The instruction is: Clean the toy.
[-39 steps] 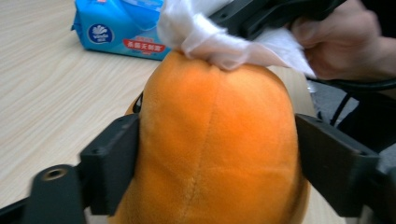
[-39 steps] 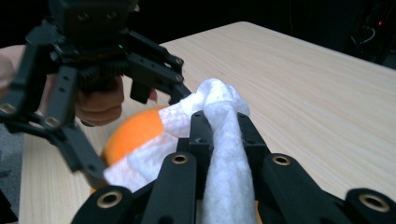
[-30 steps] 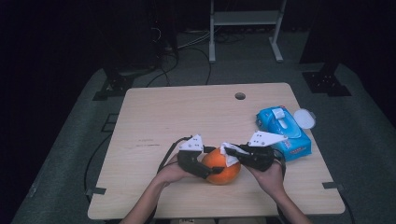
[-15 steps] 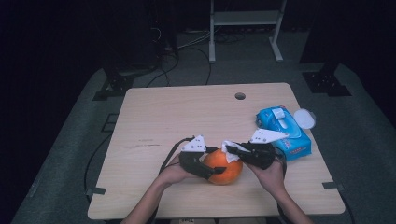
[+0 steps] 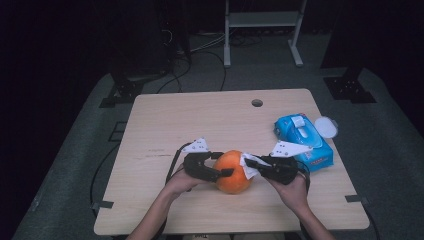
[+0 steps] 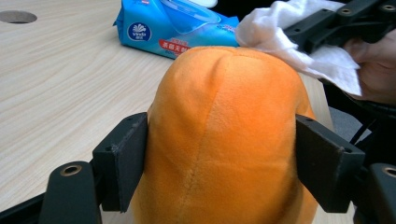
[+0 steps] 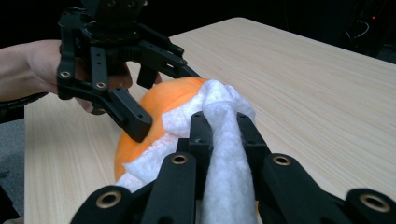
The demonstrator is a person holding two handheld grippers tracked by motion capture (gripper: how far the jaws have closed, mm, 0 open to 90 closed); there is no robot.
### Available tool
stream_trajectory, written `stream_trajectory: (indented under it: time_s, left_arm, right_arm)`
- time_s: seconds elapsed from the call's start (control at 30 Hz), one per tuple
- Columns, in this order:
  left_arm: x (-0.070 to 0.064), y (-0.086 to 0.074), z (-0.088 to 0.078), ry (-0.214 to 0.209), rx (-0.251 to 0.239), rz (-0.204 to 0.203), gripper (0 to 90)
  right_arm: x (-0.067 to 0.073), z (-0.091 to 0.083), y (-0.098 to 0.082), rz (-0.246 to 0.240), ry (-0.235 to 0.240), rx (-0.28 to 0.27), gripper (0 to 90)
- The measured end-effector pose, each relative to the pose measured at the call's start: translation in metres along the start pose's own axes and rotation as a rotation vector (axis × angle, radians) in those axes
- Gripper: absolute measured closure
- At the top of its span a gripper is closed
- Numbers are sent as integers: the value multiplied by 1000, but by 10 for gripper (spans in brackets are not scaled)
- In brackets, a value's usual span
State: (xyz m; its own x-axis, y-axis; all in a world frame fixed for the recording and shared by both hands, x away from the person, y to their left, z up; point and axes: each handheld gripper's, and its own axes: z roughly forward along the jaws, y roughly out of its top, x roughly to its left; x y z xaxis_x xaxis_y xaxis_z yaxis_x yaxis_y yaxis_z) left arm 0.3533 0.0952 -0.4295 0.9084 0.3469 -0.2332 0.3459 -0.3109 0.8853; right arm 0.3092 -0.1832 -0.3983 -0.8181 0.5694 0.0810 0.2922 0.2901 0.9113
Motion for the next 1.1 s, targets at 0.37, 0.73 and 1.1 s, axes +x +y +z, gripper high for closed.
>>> stream_trajectory:
  time_s: [0.37, 0.73, 1.1]
  left_arm:
    - [-20, 5, 14, 8, 18, 64, 238]
    - [-20, 5, 12, -79, 32, 103, 191]
    - [-9, 2, 5, -49, 18, 48, 220]
  right_arm:
    - [16, 8, 9, -61, 42, -14, 790]
    - [-2, 8, 6, -2, 29, -28, 789]
    - [-7, 2, 0, 22, 7, -40, 784]
